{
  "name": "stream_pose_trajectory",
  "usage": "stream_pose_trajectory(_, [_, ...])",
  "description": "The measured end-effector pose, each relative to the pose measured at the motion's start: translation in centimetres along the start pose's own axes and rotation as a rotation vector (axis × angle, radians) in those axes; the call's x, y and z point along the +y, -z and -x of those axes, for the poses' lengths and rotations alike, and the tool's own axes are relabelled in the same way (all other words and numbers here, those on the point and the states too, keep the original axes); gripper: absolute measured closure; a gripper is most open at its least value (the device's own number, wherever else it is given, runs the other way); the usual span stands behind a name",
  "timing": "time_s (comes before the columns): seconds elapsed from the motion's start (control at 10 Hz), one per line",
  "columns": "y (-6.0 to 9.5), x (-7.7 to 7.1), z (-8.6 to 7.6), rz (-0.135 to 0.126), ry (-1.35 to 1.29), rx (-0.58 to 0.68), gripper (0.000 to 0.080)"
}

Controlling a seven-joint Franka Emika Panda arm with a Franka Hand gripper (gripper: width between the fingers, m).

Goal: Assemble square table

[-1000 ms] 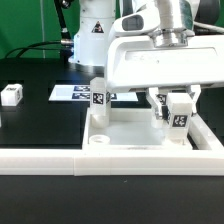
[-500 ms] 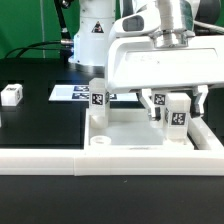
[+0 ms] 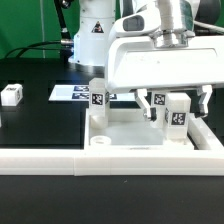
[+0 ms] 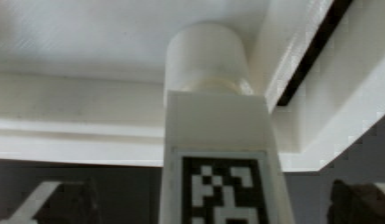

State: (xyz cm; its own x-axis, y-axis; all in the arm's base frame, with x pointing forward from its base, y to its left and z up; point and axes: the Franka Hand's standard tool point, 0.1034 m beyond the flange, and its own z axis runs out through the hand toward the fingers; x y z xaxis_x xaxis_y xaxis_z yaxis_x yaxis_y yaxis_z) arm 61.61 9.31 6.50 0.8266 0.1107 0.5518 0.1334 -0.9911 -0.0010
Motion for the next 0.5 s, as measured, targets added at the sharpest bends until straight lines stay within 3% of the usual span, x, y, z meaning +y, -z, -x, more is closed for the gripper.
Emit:
stream_pose_trajectory(0.3, [-0.1, 0.0, 0.2, -0.001, -0.01, -0.022, 0.0151])
stream_pose_trajectory(0.5, [1.7, -0.4, -0.7, -0.008, -0.124, -0.146, 0.0151])
